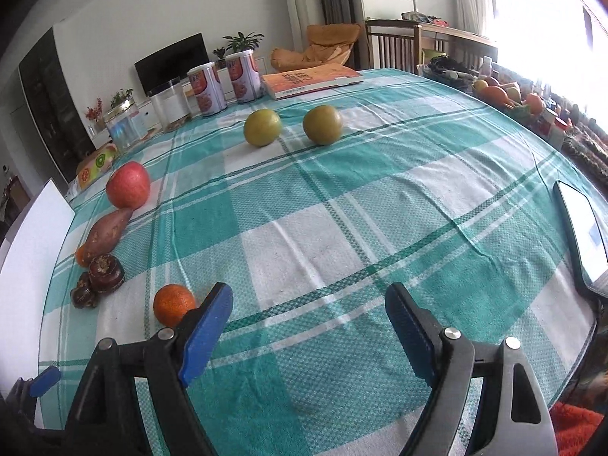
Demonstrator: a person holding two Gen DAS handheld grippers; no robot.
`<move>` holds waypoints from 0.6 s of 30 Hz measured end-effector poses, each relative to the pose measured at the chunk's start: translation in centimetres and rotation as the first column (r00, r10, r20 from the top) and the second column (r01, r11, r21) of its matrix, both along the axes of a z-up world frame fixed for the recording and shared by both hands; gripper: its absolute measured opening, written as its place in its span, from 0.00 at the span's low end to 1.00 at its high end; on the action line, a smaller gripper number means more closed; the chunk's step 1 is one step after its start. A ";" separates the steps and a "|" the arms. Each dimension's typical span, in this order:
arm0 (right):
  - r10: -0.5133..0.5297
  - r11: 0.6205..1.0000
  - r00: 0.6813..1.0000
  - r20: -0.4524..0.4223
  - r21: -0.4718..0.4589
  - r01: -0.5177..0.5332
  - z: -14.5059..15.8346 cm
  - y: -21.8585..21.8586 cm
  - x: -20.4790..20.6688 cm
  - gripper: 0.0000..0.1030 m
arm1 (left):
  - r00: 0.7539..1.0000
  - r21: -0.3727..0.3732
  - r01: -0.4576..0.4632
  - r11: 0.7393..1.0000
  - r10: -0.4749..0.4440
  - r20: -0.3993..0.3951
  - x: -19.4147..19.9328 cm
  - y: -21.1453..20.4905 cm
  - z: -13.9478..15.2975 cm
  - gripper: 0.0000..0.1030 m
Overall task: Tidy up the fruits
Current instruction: 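Grasp the second dark brown round fruit with the left tool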
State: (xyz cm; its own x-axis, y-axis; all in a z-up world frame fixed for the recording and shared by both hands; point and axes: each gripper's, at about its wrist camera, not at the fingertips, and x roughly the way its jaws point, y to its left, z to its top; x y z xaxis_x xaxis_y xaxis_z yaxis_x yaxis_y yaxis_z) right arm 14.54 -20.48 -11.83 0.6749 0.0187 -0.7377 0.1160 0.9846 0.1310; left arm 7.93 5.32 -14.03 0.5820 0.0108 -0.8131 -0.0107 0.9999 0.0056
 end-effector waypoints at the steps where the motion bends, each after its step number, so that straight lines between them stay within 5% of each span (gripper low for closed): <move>1: -0.013 1.000 1.000 -0.007 -0.001 0.013 -0.1 -0.2 0.1 0.80 | 1.000 0.000 -0.001 1.000 0.001 0.004 0.0 -0.1 0.0 1.00; 18: -0.047 0.996 0.996 -0.075 0.071 0.052 -1.6 -1.4 0.7 0.92 | 0.999 -0.018 0.033 0.999 -0.033 -0.005 -0.1 0.2 0.2 0.99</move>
State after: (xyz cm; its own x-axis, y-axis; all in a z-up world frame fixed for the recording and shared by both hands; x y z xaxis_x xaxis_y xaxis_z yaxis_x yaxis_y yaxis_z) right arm 15.27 -21.86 -13.44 0.6203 0.0419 -0.7832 0.1761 0.9656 0.1912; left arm 7.82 5.57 -13.83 0.5775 -0.0227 -0.8161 0.0222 0.9997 -0.0121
